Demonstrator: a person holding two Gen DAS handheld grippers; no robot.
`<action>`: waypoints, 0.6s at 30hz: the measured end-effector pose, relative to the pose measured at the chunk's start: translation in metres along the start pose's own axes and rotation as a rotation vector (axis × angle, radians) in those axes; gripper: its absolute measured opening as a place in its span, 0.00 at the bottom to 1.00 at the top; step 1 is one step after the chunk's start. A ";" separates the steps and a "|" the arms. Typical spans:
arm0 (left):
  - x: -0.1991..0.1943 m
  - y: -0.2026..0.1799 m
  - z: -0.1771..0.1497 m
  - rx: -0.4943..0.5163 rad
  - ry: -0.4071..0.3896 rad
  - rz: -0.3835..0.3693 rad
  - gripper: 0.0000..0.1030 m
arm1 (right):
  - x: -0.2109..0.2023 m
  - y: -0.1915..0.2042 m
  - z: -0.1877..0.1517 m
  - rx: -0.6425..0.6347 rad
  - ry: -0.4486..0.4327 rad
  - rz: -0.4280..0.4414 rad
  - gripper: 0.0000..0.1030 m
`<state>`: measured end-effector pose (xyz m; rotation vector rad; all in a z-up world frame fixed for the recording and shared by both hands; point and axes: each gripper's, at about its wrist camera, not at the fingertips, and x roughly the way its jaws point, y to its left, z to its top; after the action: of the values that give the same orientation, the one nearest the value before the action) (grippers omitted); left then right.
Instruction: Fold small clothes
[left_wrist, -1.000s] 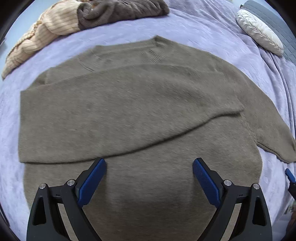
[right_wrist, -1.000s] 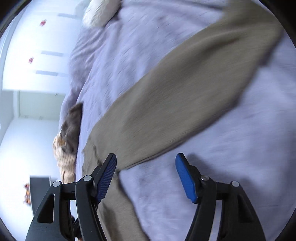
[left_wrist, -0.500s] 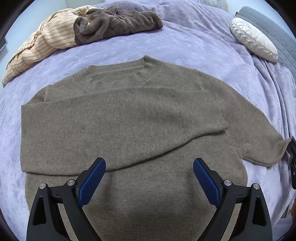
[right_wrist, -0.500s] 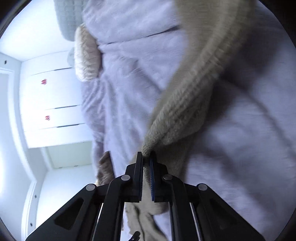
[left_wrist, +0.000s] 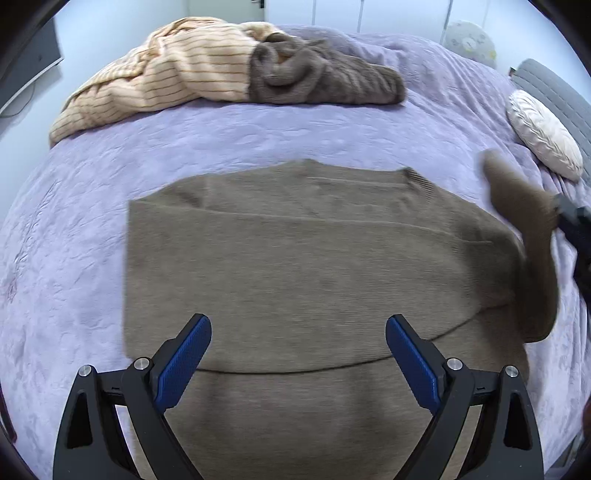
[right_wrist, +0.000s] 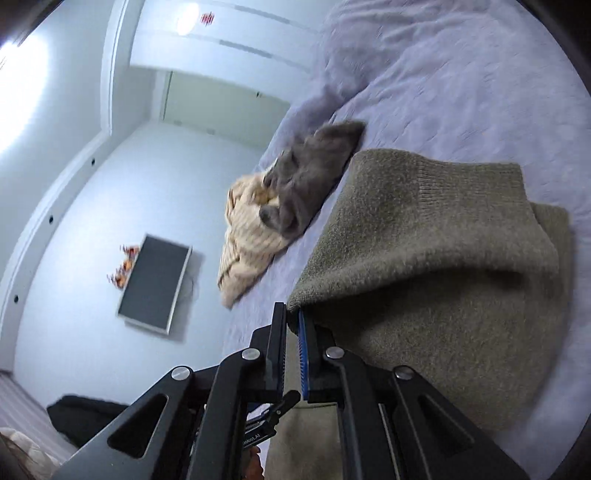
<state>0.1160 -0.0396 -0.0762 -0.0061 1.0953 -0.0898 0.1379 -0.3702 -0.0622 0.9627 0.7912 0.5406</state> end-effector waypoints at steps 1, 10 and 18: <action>0.001 0.008 -0.001 -0.012 0.003 0.004 0.93 | 0.031 0.008 -0.008 -0.025 0.066 -0.005 0.07; 0.010 0.059 -0.017 -0.064 0.033 -0.006 0.93 | 0.159 -0.010 -0.092 -0.050 0.418 -0.241 0.11; 0.009 0.077 -0.015 -0.088 0.015 -0.079 0.93 | 0.100 -0.012 -0.058 0.070 0.147 -0.340 0.50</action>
<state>0.1119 0.0375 -0.0946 -0.1278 1.1139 -0.1129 0.1528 -0.2747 -0.1266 0.8351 1.0868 0.2907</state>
